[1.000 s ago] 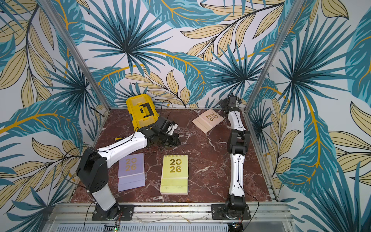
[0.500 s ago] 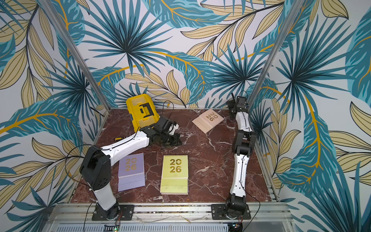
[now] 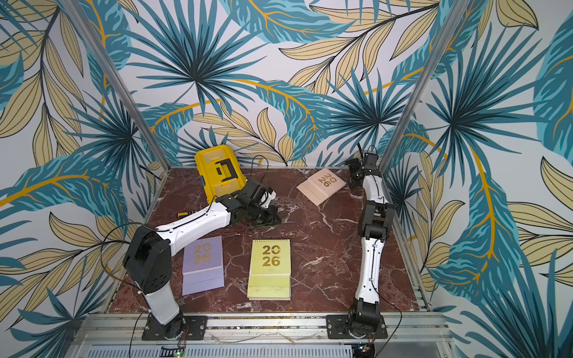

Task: Stack the calendars
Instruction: Move the calendar to the center of the board.

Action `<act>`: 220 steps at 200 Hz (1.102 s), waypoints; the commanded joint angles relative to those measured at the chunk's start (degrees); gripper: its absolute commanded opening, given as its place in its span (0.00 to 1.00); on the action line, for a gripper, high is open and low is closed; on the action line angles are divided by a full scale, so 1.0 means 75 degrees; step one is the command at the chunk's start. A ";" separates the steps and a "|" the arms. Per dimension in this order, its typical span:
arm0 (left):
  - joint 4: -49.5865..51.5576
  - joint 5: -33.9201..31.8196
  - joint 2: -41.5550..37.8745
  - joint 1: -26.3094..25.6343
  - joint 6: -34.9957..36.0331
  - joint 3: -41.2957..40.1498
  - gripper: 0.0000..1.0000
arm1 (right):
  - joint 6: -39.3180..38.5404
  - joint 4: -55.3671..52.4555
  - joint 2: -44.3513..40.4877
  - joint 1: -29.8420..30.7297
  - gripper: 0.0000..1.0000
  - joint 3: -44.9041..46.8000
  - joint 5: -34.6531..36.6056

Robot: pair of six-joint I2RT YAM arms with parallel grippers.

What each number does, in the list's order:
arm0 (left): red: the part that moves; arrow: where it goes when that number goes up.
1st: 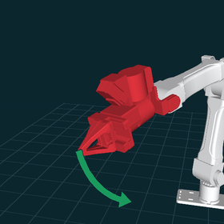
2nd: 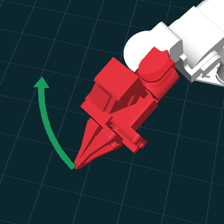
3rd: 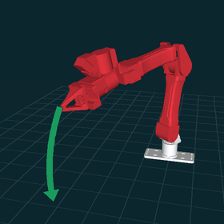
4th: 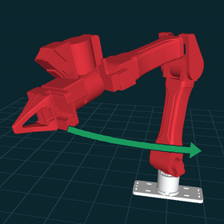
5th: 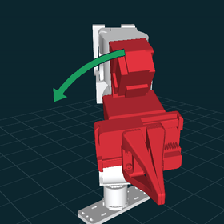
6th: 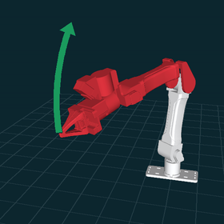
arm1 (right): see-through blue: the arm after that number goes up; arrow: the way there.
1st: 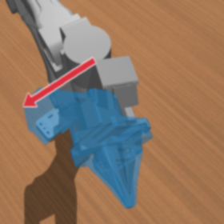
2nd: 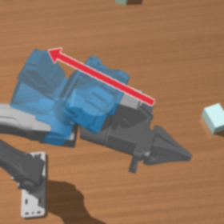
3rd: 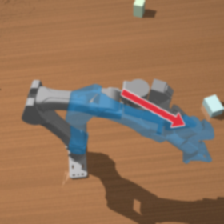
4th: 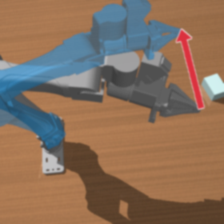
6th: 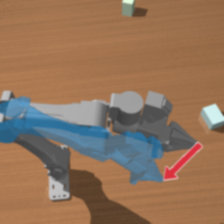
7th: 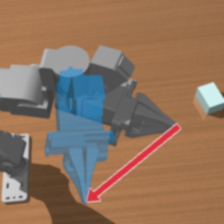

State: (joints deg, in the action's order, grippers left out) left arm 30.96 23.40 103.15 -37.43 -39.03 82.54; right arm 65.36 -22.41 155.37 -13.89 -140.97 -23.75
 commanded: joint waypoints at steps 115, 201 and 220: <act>0.0897 -0.0481 0.0718 0.0206 0.1015 0.1757 0.00 | -0.1389 -0.1259 -0.0693 0.0905 0.99 0.1769 -0.1954; 0.1040 -0.1733 0.2217 0.0367 0.1342 0.3759 0.03 | -0.2095 -0.1177 -0.2115 0.1449 0.99 0.3502 -0.1529; 0.1040 -0.1987 0.2882 0.0493 0.1320 0.4571 0.03 | -0.1859 -0.0588 -0.2903 0.1350 0.99 0.4341 -0.1467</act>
State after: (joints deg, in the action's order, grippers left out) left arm 38.37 13.32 119.81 -34.89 -30.37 109.80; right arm 50.52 -28.75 139.50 -2.66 -115.33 -37.45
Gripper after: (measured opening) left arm 0.046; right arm 0.994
